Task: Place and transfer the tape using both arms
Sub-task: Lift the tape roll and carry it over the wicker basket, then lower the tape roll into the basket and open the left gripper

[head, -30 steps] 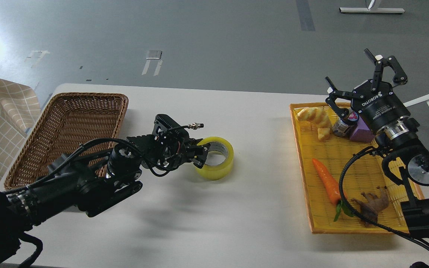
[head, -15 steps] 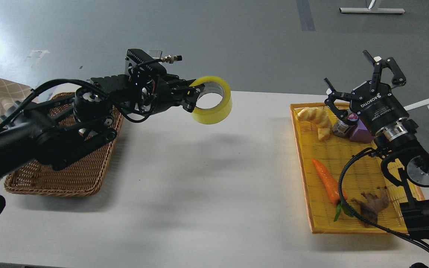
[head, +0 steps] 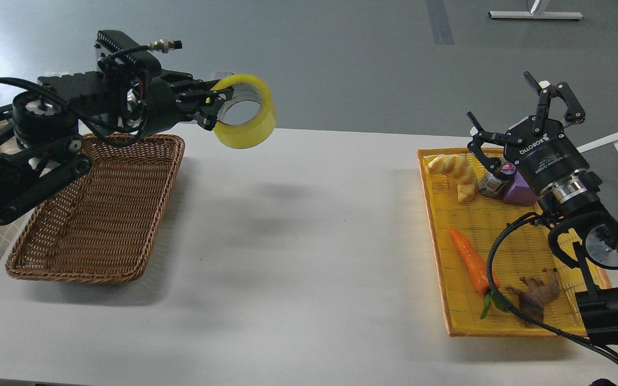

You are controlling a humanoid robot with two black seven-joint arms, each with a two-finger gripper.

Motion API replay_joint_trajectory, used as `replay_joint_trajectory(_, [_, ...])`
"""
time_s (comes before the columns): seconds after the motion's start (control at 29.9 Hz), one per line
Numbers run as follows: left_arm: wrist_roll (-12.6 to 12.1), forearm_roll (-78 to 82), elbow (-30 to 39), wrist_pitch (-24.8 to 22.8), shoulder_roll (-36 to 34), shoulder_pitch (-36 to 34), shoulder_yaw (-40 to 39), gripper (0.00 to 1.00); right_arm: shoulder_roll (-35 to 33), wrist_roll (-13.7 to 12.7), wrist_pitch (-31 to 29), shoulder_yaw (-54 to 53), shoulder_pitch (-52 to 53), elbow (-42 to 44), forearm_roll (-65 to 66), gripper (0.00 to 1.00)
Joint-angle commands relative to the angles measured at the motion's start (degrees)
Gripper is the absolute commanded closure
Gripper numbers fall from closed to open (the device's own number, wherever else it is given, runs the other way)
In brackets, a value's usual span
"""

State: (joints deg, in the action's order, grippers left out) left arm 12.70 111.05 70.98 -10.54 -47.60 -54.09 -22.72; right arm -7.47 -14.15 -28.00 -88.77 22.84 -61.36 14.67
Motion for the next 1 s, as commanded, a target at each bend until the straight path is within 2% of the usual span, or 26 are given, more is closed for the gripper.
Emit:
replay_joint_trajectory(0.0, [1.62, 0.31, -0.23, 1.57, -3.80, 3.01, 0.04, 1.00, 0.00, 0.00, 0.00, 0.00, 0.01, 0.10, 0.00, 0.00])
replay_joint_trajectory(0.1, [3.64, 0.49, -0.75, 2.97, -6.97, 6.09, 0.04, 1.00, 0.00, 0.00, 0.00, 0.00, 0.01, 0.10, 0.00, 0.00])
replay_joint_trajectory(0.37, [8.22, 0.49, -4.71, 2.98, -14.36, 10.31, 0.04, 1.00, 0.00, 0.17, 0.00, 0.09, -0.52, 0.10, 0.00, 0.00])
replay_joint_trajectory(0.57, [8.49, 0.49, -6.20, 4.47, -16.47, 14.62, 0.04, 1.00, 0.08, 0.17, 0.00, 0.09, -0.52, 0.10, 0.00, 0.00])
replay_joint_trajectory(0.77, [8.75, 0.40, -9.80, 7.19, -16.13, 17.96, 0.04, 1.00, 0.09, 0.17, 0.00, 0.09, -0.52, 0.10, 0.00, 0.00])
replay_joint_trajectory(0.97, [8.75, -0.39, -10.77, 7.81, -15.25, 19.90, 0.04, 1.00, 0.09, 0.17, 0.00, 0.18, -0.69, 0.10, 0.00, 0.00])
